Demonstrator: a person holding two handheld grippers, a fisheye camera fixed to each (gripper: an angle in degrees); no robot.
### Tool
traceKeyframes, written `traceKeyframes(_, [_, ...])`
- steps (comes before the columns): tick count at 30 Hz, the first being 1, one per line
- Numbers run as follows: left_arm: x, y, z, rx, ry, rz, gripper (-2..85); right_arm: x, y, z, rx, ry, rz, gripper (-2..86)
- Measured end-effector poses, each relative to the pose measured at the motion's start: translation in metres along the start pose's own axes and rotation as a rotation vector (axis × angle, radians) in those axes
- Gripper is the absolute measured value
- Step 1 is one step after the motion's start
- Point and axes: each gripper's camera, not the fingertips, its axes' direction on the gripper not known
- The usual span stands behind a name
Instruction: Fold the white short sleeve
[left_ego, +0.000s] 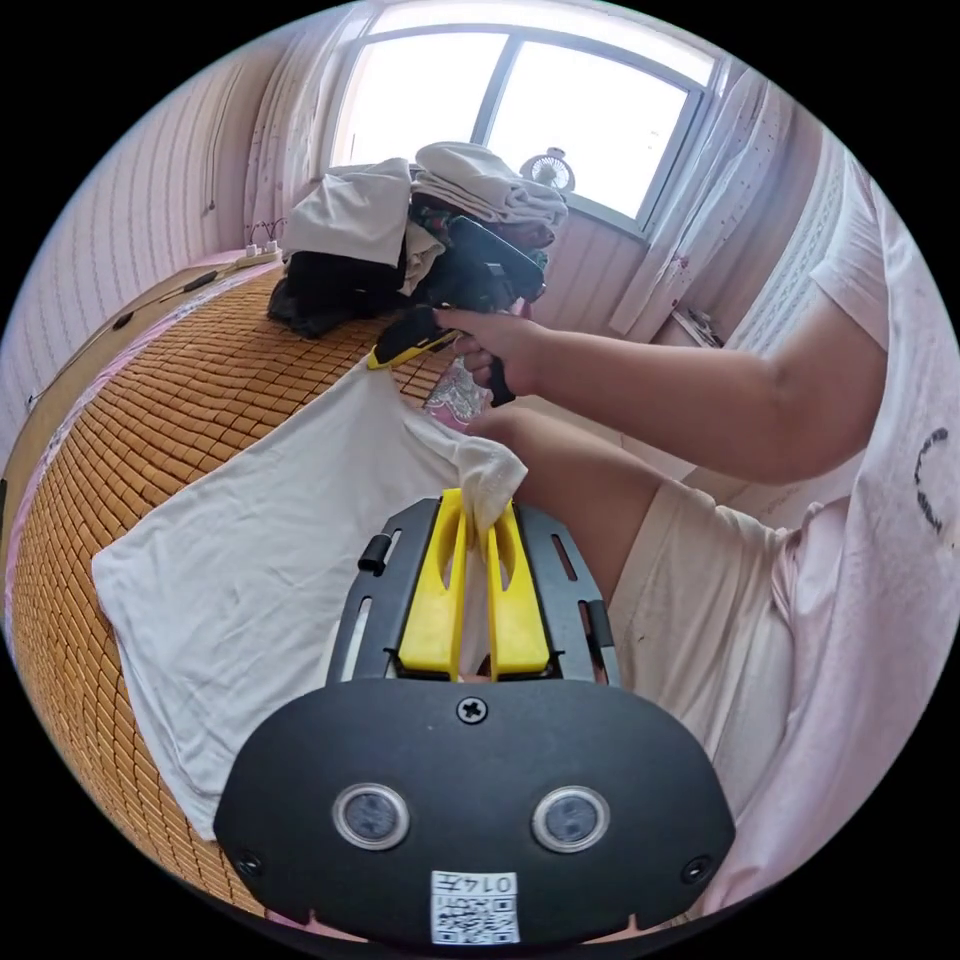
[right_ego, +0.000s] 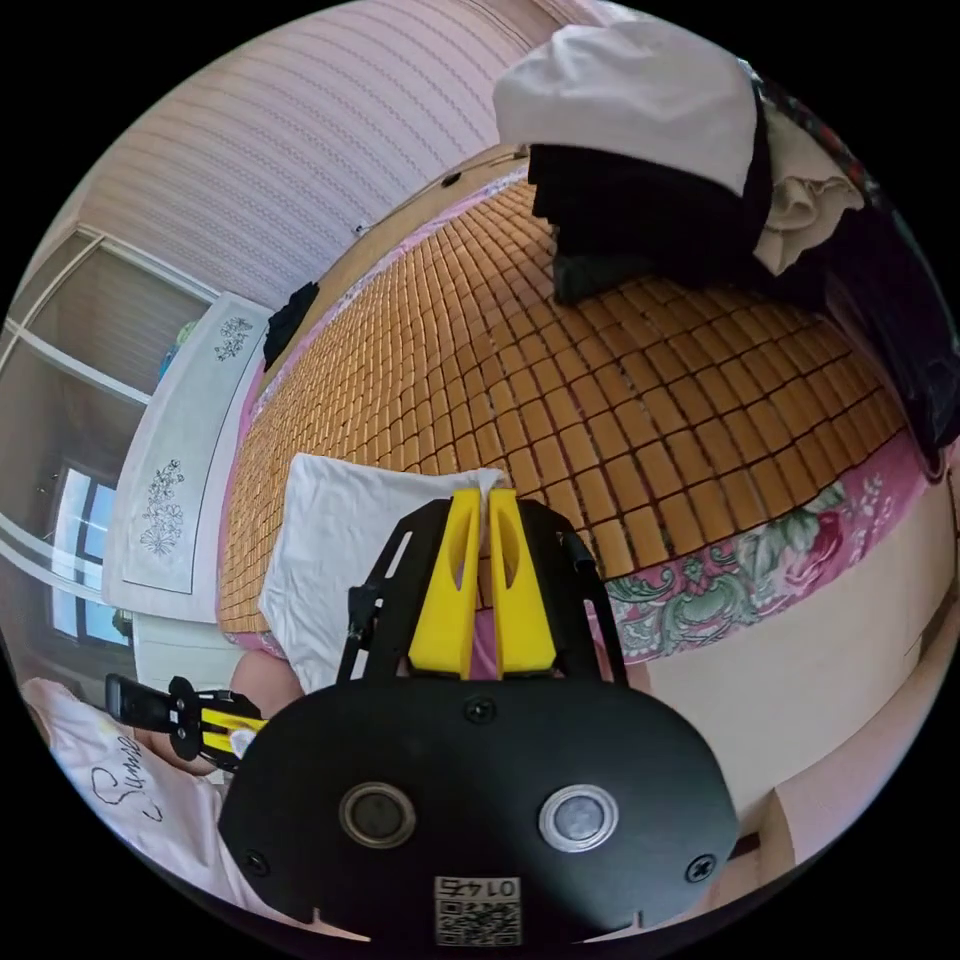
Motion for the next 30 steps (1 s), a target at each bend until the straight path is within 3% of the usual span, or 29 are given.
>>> traceKeyframes(7, [-0.031, -0.017, -0.038, 0.205, 0.073, -0.151, -0.1, -0.064, -0.024, -0.036, 0.01, 0.034, -0.181, 0.6])
traceKeyframes(12, [-0.068, 0.008, -0.071, 0.205, -0.058, -0.267, 0.0, -0.156, -0.043, 0.013, -0.085, 0.068, -0.395, 0.6])
traceKeyframes(18, [-0.128, 0.055, -0.107, 0.274, -0.12, -0.611, 0.3, -0.262, -0.057, 0.101, -0.206, 0.038, -0.475, 0.9])
traceKeyframes(23, [-0.176, 0.096, -0.107, 0.187, -0.176, -0.932, 1.3, -0.301, -0.055, 0.176, -0.305, -0.026, -0.385, 1.6])
traceKeyframes(30, [-0.198, 0.115, -0.113, 0.056, -0.212, -1.08, 1.4, -0.321, -0.044, 0.169, -0.227, -0.02, -0.472, 3.3])
